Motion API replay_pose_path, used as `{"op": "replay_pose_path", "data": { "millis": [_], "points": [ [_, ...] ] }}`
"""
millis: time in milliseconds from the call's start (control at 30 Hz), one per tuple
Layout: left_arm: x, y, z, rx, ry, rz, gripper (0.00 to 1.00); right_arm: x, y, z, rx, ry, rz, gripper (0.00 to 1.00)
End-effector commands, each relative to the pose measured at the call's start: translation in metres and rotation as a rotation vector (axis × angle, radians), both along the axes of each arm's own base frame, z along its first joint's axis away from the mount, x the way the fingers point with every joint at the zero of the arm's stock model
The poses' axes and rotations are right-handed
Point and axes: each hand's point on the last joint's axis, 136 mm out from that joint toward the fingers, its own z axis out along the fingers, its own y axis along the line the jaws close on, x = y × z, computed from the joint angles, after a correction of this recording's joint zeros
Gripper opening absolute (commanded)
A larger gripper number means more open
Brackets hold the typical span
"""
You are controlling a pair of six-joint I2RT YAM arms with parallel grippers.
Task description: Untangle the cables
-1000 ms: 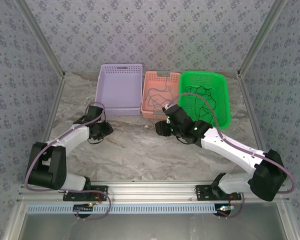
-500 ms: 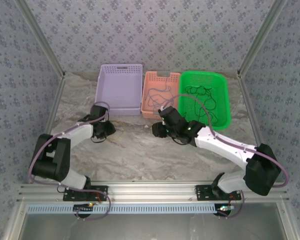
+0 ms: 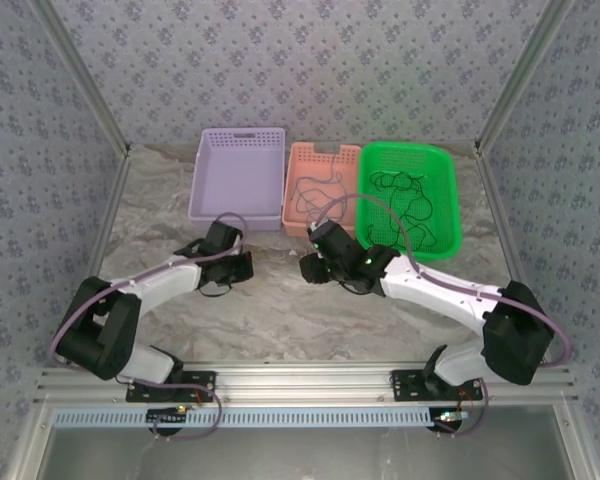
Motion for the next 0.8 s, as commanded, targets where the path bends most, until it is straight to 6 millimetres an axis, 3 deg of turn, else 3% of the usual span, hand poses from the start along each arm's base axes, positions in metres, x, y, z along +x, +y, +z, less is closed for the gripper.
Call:
{"op": "replay_pose_path", "data": {
  "millis": [0, 200, 333, 467, 767],
  "points": [
    [-0.015, -0.03, 0.014, -0.099, -0.029, -0.12, 0.0, -0.005, -0.009, -0.012, -0.088, 0.007, 0.044, 0.46],
    [-0.034, -0.057, 0.015, -0.185, 0.0, -0.212, 0.0, -0.014, -0.011, -0.041, -0.11, 0.064, 0.066, 0.47],
    [-0.034, -0.053, -0.003, -0.154, 0.034, -0.185, 0.0, -0.014, -0.006, -0.062, -0.144, 0.078, 0.061, 0.47],
    [-0.033, -0.051, -0.014, -0.136, 0.051, -0.163, 0.0, -0.009, 0.014, -0.076, -0.213, 0.031, 0.099, 0.47],
    [-0.03, -0.042, -0.02, -0.085, 0.056, -0.13, 0.0, 0.011, 0.038, -0.095, -0.283, -0.05, 0.136, 0.48]
  ]
}}
